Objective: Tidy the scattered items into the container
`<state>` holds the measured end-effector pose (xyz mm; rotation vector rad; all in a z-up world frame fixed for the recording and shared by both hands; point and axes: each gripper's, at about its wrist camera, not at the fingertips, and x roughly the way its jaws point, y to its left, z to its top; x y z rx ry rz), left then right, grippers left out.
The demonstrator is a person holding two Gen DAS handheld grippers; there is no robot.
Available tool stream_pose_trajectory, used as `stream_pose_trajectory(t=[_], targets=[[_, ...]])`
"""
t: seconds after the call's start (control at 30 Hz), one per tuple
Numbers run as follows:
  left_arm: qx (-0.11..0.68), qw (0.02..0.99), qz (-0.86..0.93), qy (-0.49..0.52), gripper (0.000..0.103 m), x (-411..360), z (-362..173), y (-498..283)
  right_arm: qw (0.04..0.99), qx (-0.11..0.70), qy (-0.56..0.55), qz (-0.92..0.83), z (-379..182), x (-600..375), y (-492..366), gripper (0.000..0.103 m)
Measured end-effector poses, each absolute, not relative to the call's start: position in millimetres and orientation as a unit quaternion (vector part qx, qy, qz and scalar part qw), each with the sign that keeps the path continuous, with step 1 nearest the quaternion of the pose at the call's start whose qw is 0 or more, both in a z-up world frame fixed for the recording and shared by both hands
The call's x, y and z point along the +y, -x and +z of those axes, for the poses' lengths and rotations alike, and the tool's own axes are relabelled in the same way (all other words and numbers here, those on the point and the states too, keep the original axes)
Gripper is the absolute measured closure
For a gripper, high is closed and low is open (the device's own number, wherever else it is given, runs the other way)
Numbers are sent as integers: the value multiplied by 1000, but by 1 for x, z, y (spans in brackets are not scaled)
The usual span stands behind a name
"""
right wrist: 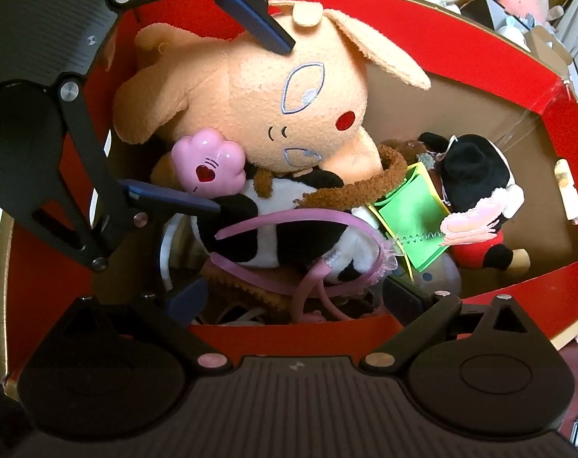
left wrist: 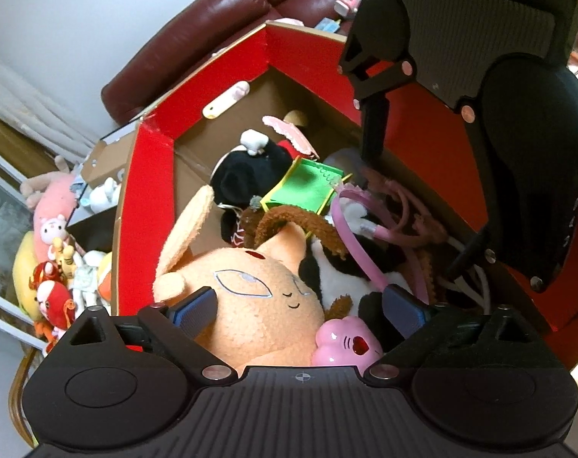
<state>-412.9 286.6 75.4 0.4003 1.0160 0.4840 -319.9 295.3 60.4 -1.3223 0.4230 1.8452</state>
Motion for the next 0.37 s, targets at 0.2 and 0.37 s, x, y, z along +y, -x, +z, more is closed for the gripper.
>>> stream_pose_trajectory(t=[0.2,0.37], targets=[[476,829,228,-187,6,286,76,412,406,171,520,732,58,296,319,5],[475,829,228,-187,6,287,75,412,406,171,520,732,57,297,319,5]])
